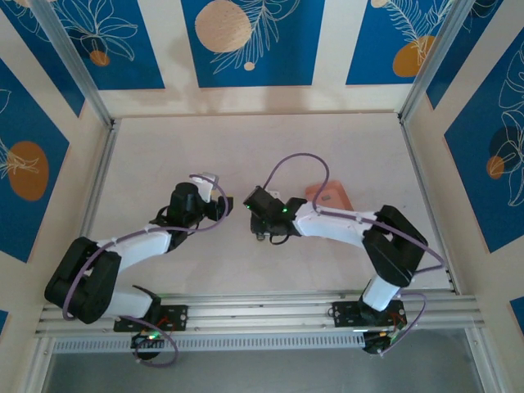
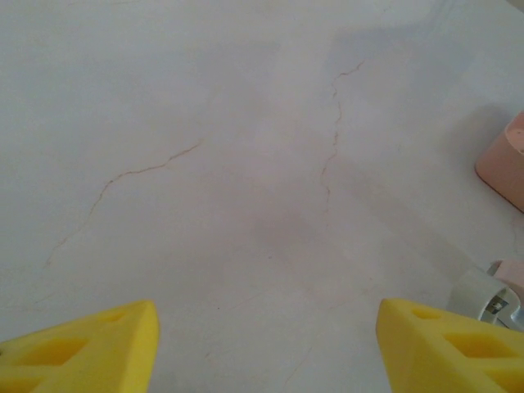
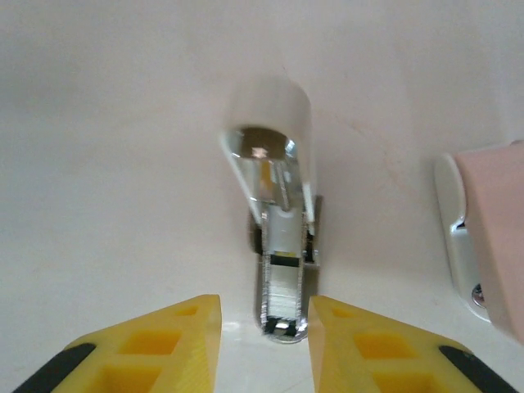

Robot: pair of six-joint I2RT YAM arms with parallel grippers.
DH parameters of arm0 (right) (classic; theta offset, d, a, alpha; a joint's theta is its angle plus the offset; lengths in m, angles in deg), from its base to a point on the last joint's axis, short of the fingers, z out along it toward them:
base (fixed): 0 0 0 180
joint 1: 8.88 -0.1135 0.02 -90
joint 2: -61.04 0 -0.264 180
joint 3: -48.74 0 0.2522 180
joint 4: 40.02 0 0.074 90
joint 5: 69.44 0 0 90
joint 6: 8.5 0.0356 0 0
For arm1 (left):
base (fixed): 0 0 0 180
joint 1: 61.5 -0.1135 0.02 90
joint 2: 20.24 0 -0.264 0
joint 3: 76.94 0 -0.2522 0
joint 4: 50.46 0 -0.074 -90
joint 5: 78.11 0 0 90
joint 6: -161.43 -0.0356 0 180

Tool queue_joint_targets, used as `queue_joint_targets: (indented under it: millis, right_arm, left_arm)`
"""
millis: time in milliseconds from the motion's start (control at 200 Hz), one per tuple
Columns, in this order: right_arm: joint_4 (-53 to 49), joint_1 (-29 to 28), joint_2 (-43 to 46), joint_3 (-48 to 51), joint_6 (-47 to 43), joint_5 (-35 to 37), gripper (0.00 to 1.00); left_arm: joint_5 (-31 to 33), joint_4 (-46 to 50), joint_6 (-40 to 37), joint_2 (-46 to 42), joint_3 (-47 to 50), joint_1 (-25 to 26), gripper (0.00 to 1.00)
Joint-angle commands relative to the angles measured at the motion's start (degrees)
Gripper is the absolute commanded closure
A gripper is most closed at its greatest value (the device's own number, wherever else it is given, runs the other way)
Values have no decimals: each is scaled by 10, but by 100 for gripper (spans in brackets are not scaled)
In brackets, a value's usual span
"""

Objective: Load the staples into the stapler

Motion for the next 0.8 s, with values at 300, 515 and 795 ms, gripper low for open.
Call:
queue_joint_targets:
  millis: [300,515,795]
  right_arm:
    - [102,57,38,75,56,-97,67]
    - [96,68,8,87,87,-117,68]
    - [166,66,-19,123,93,-149,72]
  left_arm:
    - [-36,-52,53,3,27,-8,31]
    - [-51,-98,75,40,29,-7,31]
    - [-55,-102,87,43,28,-5,32]
